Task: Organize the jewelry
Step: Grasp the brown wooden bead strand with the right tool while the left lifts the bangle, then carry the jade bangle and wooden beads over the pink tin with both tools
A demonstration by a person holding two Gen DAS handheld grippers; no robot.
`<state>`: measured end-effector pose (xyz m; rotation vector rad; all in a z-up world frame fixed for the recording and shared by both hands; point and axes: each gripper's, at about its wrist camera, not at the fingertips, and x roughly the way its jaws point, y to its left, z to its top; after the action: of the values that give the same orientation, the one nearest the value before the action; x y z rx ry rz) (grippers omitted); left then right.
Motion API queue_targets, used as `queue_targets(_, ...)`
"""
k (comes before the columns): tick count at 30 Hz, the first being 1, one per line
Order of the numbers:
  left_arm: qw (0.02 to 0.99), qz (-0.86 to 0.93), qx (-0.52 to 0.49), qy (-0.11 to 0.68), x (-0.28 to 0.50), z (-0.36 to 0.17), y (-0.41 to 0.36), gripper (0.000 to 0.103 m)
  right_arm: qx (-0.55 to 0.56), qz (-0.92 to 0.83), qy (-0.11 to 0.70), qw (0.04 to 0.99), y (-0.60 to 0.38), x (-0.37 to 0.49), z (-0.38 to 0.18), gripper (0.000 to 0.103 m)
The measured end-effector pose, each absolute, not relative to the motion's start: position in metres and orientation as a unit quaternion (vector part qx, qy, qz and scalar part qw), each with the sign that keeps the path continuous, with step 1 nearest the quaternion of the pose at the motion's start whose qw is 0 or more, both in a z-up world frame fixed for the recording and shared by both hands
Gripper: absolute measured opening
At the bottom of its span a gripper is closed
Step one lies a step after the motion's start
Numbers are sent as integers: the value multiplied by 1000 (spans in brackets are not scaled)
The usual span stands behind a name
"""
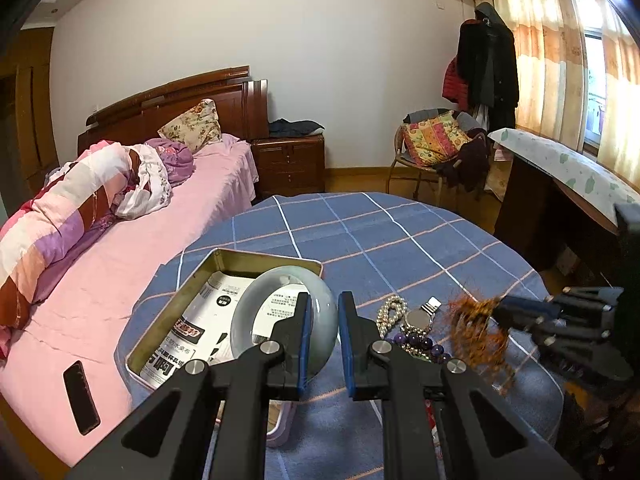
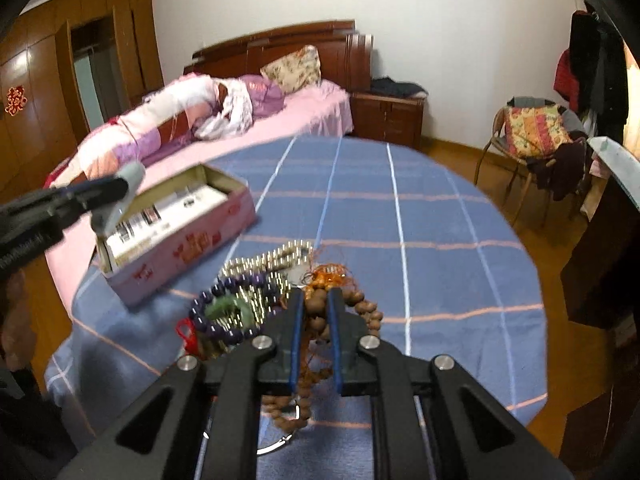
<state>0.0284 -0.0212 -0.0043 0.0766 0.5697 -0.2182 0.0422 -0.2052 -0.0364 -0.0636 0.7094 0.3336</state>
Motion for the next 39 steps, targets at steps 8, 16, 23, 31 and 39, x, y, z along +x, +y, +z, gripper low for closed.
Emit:
queue_targets(8, 955, -103, 40, 276, 36, 7, -9, 13, -37, 168, 303, 937, -197, 45, -1, 14)
queue_targets(16, 958, -82, 47, 270, 54, 14, 12, 13, -49, 187, 279, 940, -177, 63, 19, 14)
queue_targets(23, 956, -66, 55, 280, 79, 4, 28, 13, -60, 214, 269, 937, -147, 86, 29, 14)
queue_targets(31, 950, -44, 66, 303, 105, -14, 38, 13, -76, 237, 277, 928, -109, 112, 20, 14)
queue_targets(39, 947, -47, 71, 310, 119, -18, 38, 13, -83, 248, 286, 922, -88, 129, 7, 14)
